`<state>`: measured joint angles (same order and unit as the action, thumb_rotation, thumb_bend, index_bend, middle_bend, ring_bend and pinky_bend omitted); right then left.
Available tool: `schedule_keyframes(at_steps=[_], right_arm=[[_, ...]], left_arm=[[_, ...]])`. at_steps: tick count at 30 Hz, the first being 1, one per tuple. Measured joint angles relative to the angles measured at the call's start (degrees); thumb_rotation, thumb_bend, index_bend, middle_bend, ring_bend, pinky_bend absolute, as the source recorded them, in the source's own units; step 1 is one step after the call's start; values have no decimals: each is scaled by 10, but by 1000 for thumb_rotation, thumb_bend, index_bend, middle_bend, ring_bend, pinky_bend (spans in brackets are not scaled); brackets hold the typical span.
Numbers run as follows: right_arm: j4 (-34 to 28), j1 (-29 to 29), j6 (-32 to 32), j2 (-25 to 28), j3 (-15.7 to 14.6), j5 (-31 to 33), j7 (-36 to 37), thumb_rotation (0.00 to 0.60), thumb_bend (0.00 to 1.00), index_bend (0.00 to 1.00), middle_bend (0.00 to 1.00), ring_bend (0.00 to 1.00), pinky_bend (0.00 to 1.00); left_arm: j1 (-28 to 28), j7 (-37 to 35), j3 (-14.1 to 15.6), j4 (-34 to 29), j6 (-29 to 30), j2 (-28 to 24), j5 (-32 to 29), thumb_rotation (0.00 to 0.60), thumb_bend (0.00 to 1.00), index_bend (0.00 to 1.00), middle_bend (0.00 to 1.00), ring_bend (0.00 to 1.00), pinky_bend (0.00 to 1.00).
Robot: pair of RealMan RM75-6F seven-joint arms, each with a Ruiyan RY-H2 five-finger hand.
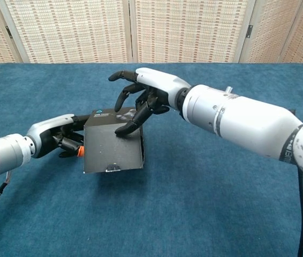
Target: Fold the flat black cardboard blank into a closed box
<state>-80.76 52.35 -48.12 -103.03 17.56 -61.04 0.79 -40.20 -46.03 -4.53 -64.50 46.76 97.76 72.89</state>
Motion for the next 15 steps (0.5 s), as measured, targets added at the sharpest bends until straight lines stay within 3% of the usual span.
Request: schedule_keyframes(at_steps=[3, 15], right_arm=[[14, 0, -14, -10, -9, -13, -14, 600, 0, 105, 355, 701, 1000], [65, -7, -59, -43, -39, -80, -39, 600, 0, 129, 365, 706, 1000]], left_arm=[[5, 38, -2, -4, 4, 0, -2, 600, 211, 7, 106, 647, 924], [28, 198, 6, -31, 51, -16, 15, 600, 210, 0, 0, 602, 912]])
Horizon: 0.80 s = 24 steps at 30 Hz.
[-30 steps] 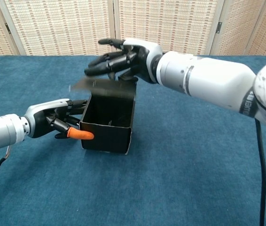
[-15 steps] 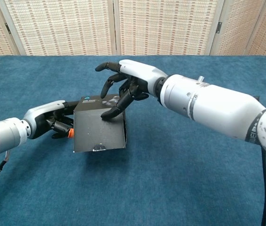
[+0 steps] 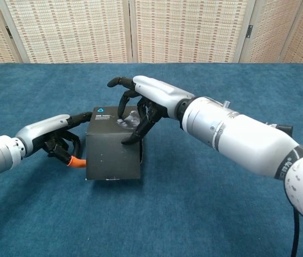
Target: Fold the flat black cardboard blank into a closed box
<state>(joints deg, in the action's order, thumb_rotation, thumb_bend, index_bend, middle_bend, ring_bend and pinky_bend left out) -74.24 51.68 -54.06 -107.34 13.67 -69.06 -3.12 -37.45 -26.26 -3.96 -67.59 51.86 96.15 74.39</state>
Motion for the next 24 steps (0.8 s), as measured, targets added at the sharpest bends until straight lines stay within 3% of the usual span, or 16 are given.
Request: schedule_keyframes(at_steps=[8, 15, 20, 24], right_arm=[[86, -5, -53, -41, -33, -81, -11, 600, 0, 228, 419, 729, 1000], [201, -7, -107, -89, -66, -156, -8, 600, 10, 373, 497, 749, 1000], [292, -7, -133, -125, -85, -195, -9, 600, 190, 495, 622, 752, 1000], [350, -6, -140, -150, -92, -210, -7, 600, 250, 537, 679, 756, 1000]], left_arm=[[9, 159, 5, -43, 23, -45, -4, 600, 208, 0, 0, 598, 908], [18, 289, 7, -155, 32, -141, -31, 600, 213, 0, 0, 598, 903], [31, 320, 6, -198, 54, -180, -42, 600, 214, 0, 0, 598, 903], [50, 345, 8, -205, 85, -183, -42, 600, 214, 0, 0, 598, 903]])
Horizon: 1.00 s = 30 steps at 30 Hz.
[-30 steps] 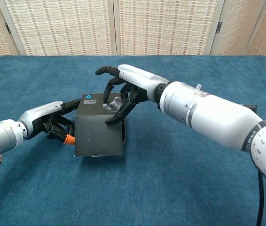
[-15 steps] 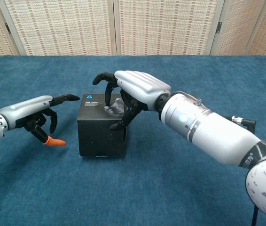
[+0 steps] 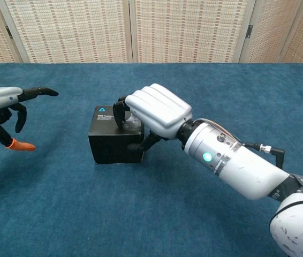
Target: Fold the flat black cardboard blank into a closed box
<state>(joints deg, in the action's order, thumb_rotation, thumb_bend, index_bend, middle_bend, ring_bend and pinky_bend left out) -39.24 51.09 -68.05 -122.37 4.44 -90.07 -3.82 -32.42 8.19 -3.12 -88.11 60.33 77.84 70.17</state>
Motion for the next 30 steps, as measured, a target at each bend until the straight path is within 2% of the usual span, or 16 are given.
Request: schedule_keyframes(at_steps=[4, 6, 8, 10, 11, 13, 15, 18, 20, 22, 24, 26, 27, 30], right_arm=[[19, -1, -12, -13, 2, -6, 11, 600, 249, 537, 631, 756, 1000], [21, -1, -27, -12, 4, -11, 16, 600, 249, 528, 568, 756, 1000], [22, -1, -46, -9, 6, -17, 21, 600, 250, 429, 465, 754, 1000], [20, -2, -64, -3, 8, -22, 28, 600, 251, 281, 378, 751, 1000], [17, -4, -76, 4, 9, -26, 31, 600, 252, 213, 344, 747, 1000], [10, -8, -95, 17, 10, -31, 32, 600, 256, 138, 314, 740, 1000], [-5, -15, -116, 36, 10, -36, 30, 600, 258, 86, 290, 731, 1000], [-40, -34, -142, 68, 8, -41, 22, 600, 258, 59, 271, 696, 1000], [-74, -53, -155, 97, 3, -42, 11, 600, 258, 56, 260, 604, 994], [-111, -73, -164, 127, -2, -40, -2, 600, 260, 55, 257, 453, 862], [-164, -99, -172, 167, -9, -33, -18, 600, 262, 55, 257, 280, 574], [-228, -127, -177, 213, -17, -21, -34, 600, 262, 55, 251, 166, 371], [-257, -139, -179, 234, -21, -15, -40, 600, 262, 55, 243, 122, 297], [-357, -188, -187, 316, -37, 9, -59, 600, 262, 50, 198, 57, 228]], left_arm=[[12, 11, 3, -5, 14, -3, 4, 600, 214, 0, 0, 597, 903], [16, 16, 3, -5, 19, -3, 4, 600, 214, 0, 0, 564, 895], [20, 19, 2, -4, 25, -2, 3, 600, 214, 0, 0, 493, 862], [23, 29, 0, 0, 34, 1, 2, 600, 213, 0, 0, 386, 765], [25, 36, -1, 3, 39, 3, 1, 600, 212, 0, 0, 308, 679], [30, 52, -3, 12, 52, 8, -3, 600, 212, 0, 0, 215, 555], [37, 67, -6, 23, 65, 12, -8, 600, 214, 0, 0, 157, 450], [47, 86, -9, 33, 81, 12, -14, 600, 217, 0, 0, 127, 389], [54, 93, -9, 36, 92, 10, -16, 600, 217, 0, 0, 119, 358], [65, 95, -8, 39, 107, 7, -15, 600, 217, 0, 0, 116, 334], [80, 91, -5, 42, 125, 3, -11, 600, 217, 0, 0, 115, 316], [93, 84, -2, 46, 142, 1, -4, 600, 218, 0, 0, 112, 302], [102, 78, 1, 49, 153, 0, 2, 600, 217, 0, 0, 109, 291], [127, 64, 9, 59, 184, 0, 18, 600, 216, 2, 0, 102, 265]])
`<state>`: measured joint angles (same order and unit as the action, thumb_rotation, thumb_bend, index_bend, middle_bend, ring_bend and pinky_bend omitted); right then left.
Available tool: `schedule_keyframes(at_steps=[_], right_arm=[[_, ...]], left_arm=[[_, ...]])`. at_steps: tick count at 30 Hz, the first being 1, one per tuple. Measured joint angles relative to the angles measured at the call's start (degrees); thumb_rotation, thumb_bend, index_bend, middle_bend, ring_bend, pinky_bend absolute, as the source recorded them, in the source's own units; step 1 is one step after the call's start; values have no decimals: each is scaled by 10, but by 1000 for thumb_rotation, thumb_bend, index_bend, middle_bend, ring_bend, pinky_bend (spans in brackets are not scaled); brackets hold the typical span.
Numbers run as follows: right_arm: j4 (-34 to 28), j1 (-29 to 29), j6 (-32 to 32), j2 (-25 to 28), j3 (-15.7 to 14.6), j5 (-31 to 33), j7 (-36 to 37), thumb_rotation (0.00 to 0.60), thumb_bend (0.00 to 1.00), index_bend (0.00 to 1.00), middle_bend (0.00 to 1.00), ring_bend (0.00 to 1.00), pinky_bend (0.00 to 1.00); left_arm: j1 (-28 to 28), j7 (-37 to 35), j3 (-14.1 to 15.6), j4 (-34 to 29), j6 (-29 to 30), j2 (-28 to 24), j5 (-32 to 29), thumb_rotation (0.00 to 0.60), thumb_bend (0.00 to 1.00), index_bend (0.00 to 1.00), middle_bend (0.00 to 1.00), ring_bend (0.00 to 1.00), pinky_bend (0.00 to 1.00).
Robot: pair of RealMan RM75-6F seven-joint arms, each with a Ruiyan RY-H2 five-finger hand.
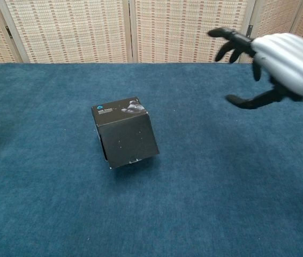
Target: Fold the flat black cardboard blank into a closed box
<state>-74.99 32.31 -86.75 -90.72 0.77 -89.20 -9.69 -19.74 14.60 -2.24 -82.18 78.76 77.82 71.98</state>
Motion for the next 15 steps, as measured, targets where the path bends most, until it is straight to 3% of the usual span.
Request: schedule_keyframes(at_steps=[2, 6, 15], right_arm=[[-59, -41, -10, 59, -13, 17, -10, 600, 263, 31, 165, 28, 216], [-119, -118, -32, 140, -44, 39, -8, 600, 266, 0, 105, 0, 174], [-135, -229, -111, 188, -76, 41, 71, 600, 274, 0, 87, 0, 143]], left_arm=[[16, -10, 5, 4, 18, 0, 9, 600, 216, 4, 0, 100, 243], [49, -28, 16, 4, 52, -5, 29, 600, 217, 7, 0, 95, 224], [106, -34, 39, -28, 113, -22, 73, 600, 218, 7, 0, 78, 197]])
